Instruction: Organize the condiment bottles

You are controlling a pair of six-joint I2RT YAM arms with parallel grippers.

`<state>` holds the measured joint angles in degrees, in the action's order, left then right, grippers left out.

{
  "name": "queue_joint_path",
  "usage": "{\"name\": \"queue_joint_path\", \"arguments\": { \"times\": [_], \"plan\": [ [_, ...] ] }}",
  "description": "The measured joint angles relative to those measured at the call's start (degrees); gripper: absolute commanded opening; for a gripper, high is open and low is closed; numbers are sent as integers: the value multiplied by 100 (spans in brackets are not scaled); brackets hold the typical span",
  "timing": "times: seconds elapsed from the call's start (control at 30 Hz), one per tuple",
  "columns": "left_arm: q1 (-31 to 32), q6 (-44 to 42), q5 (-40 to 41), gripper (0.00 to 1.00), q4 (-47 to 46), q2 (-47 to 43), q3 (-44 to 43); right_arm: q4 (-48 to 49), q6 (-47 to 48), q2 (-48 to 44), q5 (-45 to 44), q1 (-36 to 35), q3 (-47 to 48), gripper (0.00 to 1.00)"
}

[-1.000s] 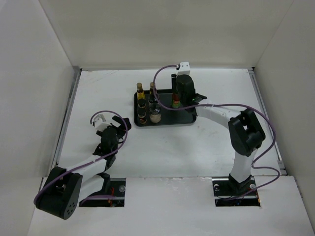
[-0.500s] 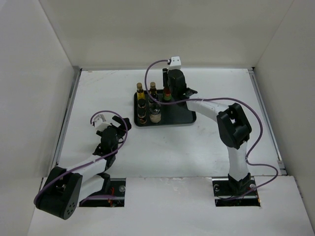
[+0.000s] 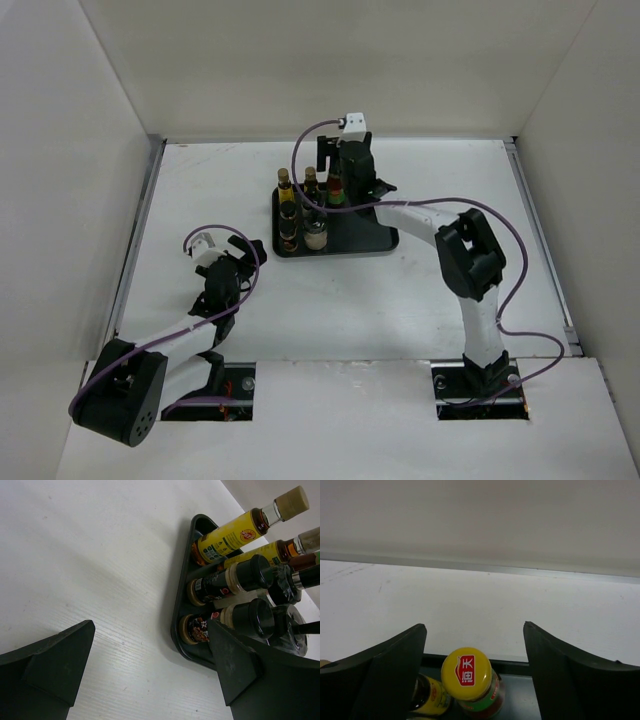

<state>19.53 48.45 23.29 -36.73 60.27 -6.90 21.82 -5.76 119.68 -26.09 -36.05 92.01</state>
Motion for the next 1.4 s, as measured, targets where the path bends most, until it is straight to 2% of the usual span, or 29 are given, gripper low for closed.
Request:
{"name": "queue_joint_path", "arguments": {
  "times": [0.1, 0.2, 0.3, 0.43, 0.57, 0.7, 0.8, 0.87, 1.0, 1.2, 1.4],
  "plan": [
    [-2, 0, 13, 100, 7, -15, 0, 15, -15, -234, -7, -28, -247, 100],
    [-2, -7, 63, 100, 28, -101, 0, 17, -33, -728, -4, -44, -575, 100],
    [-4, -15, 166, 100, 92, -227, 0, 160, -83, -1622, -90, -46, -1198, 100],
    [-37, -28, 247, 100, 160, -319, 0, 741, -367, -3370, -446, -17, -2769, 100],
    [-42, -31, 306, 100, 245, -323, -4, 1338, -1119, -4878, -879, 302, -4690, 100],
    [-39, -31, 323, 100, 334, -221, -63, 1233, -2192, -5342, -1078, 796, -6400, 100],
    [-39, -37, 328, 100, 507, -94, -190, 756, -2723, -5421, -1010, 1014, -7082, 100],
    [-39, -55, 326, 100, 728, -7, -345, 516, -2997, -5681, -953, 1110, -7281, 100],
    [-26, -70, 343, 100, 1305, 76, -678, 643, -3377, -6177, -866, 1165, -7390, 100],
    [-28, -72, 474, 100, 2068, -236, -754, 848, -3657, -5923, -603, 1204, -7414, 100],
    [-39, -72, 654, 100, 2238, -601, -737, 866, -3742, -5882, -459, 1204, -7416, 100]
  ]
}}
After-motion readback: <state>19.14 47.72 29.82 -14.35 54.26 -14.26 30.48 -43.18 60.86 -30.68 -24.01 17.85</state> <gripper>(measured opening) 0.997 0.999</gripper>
